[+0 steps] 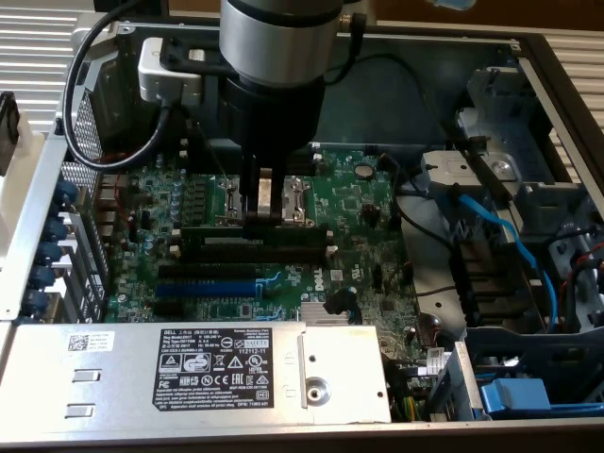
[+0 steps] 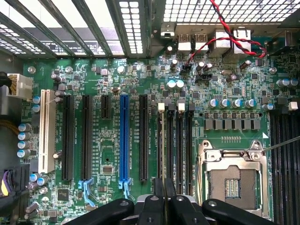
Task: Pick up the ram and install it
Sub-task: 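Insert the ram into the slot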
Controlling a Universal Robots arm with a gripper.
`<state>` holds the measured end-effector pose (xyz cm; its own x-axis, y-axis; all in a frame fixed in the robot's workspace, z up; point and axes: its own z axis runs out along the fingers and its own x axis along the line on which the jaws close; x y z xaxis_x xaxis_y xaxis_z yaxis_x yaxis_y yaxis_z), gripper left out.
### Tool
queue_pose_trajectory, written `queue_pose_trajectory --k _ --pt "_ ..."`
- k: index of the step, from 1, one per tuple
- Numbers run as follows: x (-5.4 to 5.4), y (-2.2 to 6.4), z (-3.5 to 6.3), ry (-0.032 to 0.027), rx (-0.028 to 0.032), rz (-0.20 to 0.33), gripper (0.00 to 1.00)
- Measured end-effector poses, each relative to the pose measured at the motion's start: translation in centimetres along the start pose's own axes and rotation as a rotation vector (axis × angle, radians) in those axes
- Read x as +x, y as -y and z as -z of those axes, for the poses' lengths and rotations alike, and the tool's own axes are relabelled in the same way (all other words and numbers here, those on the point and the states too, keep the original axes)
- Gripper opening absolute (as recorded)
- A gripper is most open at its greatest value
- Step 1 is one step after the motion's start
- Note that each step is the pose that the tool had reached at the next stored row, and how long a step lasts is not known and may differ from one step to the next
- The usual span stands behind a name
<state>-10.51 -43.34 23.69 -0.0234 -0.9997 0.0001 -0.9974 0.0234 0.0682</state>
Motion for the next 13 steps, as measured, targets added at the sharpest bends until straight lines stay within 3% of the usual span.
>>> queue_pose_trajectory --k 13 --pt "-0.08 -0.10 -0.25 0.0000 0.0000 0.000 0.12"
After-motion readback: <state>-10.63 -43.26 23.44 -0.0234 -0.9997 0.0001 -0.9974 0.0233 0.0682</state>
